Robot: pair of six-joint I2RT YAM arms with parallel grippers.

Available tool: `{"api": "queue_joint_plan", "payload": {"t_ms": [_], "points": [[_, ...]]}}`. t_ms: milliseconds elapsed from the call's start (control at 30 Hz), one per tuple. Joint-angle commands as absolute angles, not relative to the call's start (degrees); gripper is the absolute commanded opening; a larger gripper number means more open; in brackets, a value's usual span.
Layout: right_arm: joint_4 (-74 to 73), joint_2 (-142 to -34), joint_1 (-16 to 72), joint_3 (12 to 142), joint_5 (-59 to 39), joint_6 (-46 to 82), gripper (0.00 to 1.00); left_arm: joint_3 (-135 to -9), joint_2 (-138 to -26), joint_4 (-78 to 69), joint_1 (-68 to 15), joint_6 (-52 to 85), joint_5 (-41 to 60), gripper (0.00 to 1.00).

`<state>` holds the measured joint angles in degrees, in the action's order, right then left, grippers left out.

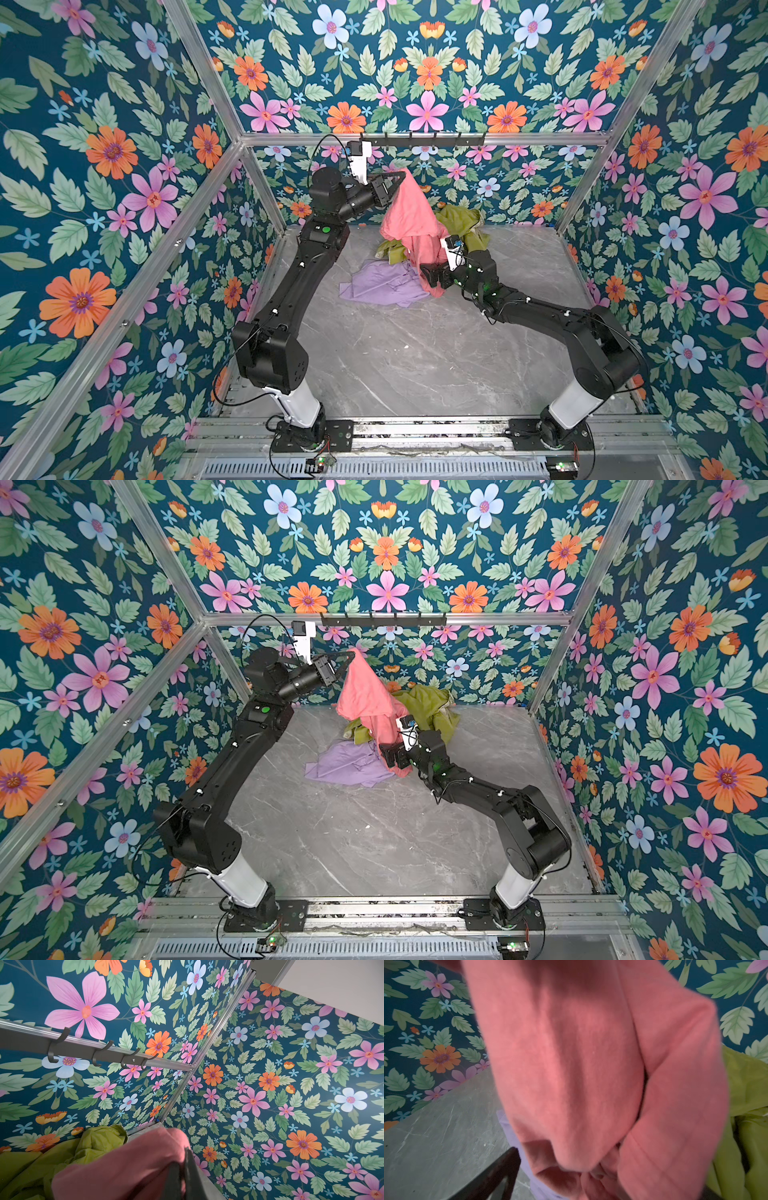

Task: Pick out a specific cloth from the pile
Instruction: 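Lift the pink cloth up out of the pile with both grippers, then hold the pink cloth raised above the pile with both grippers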

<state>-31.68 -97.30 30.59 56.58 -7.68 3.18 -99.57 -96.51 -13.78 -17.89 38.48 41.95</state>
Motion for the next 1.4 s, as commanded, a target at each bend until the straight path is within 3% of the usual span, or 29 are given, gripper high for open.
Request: {"api": "queue_joint_plan", "payload": {"t_ms": [0, 267, 500, 600, 1100, 1367], "points": [[-36.57, -99.05, 30.65, 56.54, -6.00, 5.46, 0.99, -99.33, -95.98, -18.50, -17.84, 38.50, 42.00, 0.00], [-39.14, -103.38, 30.84, 58.43, -6.95, 7.55, 0.99, -98.71, -95.79, -18.72, -17.82, 38.60, 41.94, 0.00], [-39.99, -104.55, 31.11, 58.98, -7.44, 8.35, 0.90, -98.17, -95.55, -18.72, -17.83, 38.59, 41.57, 0.00], [-40.08, -104.41, 31.11, 58.97, -8.26, 8.31, 0.82, -97.93, -95.46, -18.90, -17.80, 38.76, 41.52, 0.00], [-41.09, -99.57, 31.11, 58.27, -9.89, 6.93, 0.17, -97.29, -94.86, -18.57, -17.82, 37.89, 41.14, 0.00], [-39.29, -95.55, 31.11, 58.81, -9.84, 5.64, 0.04, -97.65, -94.92, -18.19, -17.67, 37.36, 40.19, 0.00]]}}
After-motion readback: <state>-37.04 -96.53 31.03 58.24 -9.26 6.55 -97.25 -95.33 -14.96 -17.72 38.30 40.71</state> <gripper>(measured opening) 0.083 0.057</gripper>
